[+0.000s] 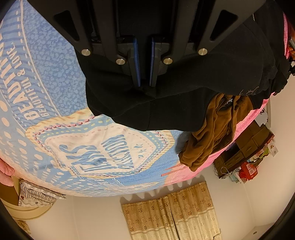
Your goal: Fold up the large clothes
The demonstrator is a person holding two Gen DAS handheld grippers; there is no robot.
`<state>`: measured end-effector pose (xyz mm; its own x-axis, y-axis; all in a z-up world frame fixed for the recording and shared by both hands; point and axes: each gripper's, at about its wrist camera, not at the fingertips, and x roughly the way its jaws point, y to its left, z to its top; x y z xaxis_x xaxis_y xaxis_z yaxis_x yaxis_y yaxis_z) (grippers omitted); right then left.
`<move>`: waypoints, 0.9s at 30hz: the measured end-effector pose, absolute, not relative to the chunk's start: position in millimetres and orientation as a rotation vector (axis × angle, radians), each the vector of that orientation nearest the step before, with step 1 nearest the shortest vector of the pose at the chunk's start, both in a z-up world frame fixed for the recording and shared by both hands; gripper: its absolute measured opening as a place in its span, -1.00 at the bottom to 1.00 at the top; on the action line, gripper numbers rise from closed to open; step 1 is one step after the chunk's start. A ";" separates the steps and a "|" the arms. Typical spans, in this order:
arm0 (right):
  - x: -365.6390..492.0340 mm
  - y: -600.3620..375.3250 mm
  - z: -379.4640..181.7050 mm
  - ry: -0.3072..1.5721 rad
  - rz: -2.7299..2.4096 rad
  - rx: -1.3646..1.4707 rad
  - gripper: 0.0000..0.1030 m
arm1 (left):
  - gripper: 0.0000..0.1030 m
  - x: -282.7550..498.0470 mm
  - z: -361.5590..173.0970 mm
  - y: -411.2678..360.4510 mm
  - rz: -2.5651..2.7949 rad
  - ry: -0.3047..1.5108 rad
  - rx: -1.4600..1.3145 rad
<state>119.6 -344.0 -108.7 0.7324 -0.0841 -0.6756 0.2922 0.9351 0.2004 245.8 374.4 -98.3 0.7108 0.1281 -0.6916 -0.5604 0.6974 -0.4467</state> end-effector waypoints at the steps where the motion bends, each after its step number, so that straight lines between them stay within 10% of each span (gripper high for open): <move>1: 119.6 -344.0 -108.7 0.722 -0.210 0.305 -0.80 | -0.74 244.2 -93.2 370.4 0.424 0.664 -0.670; 15: 119.4 -344.2 -108.8 0.719 -0.206 0.312 -0.80 | -0.78 169.3 68.0 118.2 0.042 0.346 0.011; 27: 119.3 -344.6 -109.3 0.712 -0.196 0.333 -0.80 | -0.78 115.8 -37.9 -102.6 -0.309 0.567 0.270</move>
<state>119.3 -344.6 -109.3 0.7420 -0.0627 -0.6675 0.2871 0.9294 0.2318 115.8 -102.6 -37.9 0.7999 -0.2111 -0.5618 0.3583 0.9190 0.1647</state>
